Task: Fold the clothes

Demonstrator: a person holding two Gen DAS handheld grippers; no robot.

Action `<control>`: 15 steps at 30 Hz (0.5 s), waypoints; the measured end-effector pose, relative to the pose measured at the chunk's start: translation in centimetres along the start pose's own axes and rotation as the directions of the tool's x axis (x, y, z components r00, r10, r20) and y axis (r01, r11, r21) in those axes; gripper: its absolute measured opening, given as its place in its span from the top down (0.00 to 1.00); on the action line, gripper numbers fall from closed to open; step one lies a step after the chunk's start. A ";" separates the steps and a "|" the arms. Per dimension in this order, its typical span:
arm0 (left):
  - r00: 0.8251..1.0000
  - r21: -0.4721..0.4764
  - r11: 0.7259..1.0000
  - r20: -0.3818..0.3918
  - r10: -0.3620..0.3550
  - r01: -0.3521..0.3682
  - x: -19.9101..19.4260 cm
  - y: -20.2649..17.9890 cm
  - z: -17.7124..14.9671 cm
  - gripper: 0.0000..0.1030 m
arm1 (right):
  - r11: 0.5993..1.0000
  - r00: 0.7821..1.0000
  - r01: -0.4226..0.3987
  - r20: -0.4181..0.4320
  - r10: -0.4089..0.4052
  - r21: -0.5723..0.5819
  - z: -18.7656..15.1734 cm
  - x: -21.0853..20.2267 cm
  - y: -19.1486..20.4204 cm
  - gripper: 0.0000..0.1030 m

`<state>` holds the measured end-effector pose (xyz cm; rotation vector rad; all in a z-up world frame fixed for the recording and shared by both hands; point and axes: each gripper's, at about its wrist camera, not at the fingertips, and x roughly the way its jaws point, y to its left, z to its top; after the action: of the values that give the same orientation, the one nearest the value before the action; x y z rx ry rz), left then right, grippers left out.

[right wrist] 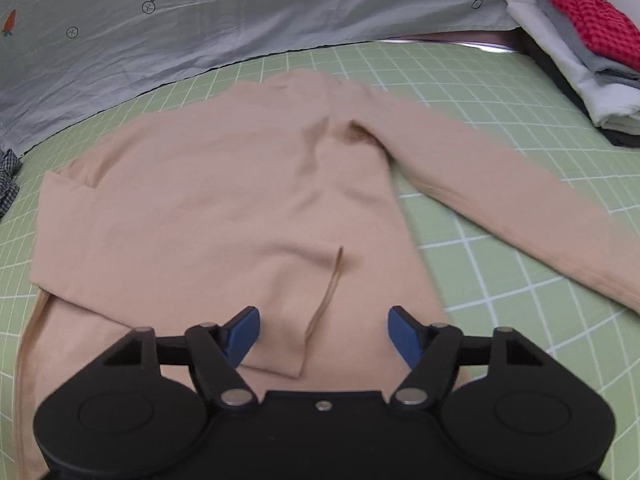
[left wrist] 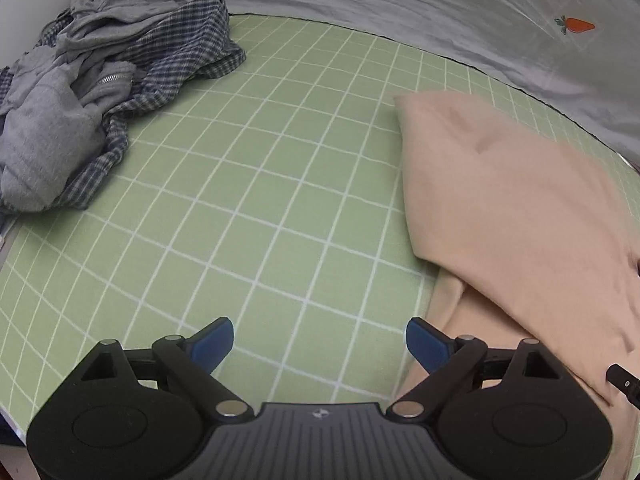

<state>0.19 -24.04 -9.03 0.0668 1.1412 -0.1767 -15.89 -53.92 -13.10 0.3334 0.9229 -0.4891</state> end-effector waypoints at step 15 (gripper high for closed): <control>1.000 -0.025 1.000 0.019 -0.005 0.006 3.4 -0.5 4.3 0.08 | 0.977 0.992 -0.015 0.119 0.041 -0.211 6.3 -0.1 1.5 0.97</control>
<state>5.38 -25.51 -10.31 0.0398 1.1247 -0.1674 -10.83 -55.61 -9.34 0.1225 0.8403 -0.3781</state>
